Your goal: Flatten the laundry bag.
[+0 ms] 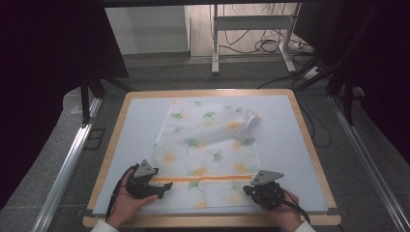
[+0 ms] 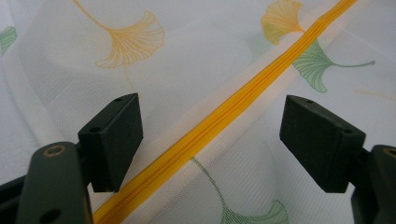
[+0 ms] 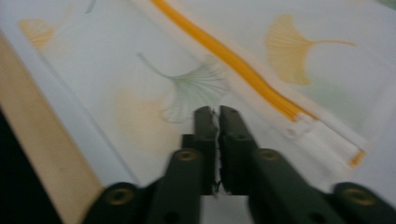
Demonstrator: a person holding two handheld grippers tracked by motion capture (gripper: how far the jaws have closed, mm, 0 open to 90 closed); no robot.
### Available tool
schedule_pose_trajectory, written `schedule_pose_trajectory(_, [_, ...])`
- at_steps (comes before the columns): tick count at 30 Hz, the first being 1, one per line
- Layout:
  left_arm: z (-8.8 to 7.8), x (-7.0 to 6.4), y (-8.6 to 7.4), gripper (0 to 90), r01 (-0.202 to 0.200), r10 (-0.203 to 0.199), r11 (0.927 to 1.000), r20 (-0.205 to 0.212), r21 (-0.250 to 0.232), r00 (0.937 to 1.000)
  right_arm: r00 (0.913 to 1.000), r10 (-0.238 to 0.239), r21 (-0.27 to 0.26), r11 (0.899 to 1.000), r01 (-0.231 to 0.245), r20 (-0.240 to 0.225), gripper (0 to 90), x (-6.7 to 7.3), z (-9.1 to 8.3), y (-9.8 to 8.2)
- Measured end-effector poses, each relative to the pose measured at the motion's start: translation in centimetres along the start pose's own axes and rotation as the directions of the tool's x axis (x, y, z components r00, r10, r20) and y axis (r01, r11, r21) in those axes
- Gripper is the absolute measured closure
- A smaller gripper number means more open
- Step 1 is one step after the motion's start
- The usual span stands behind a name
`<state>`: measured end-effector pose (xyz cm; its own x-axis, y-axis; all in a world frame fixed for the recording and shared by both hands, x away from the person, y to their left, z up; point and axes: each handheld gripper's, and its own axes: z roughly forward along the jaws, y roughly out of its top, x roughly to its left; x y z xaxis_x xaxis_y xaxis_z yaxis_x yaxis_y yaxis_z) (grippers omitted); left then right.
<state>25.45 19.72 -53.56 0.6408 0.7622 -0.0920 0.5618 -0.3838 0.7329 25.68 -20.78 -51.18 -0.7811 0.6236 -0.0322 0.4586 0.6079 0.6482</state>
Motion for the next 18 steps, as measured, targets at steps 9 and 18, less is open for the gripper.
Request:
schedule_pose_trajectory(9, [0.3,-0.3,0.1,21.4,-0.007,0.007,0.9999,0.005,0.012,1.0,0.9901,0.12,-0.143,0.984,-0.109,0.073,66.2,-6.2,0.3,3.4])
schedule_pose_trajectory(18, [0.7,-0.4,0.1,21.4,-0.019,0.019,0.9995,0.007,0.026,0.9998,0.9952,0.063,-0.185,0.982,-0.049,0.075,86.0,-8.5,4.3,10.3])
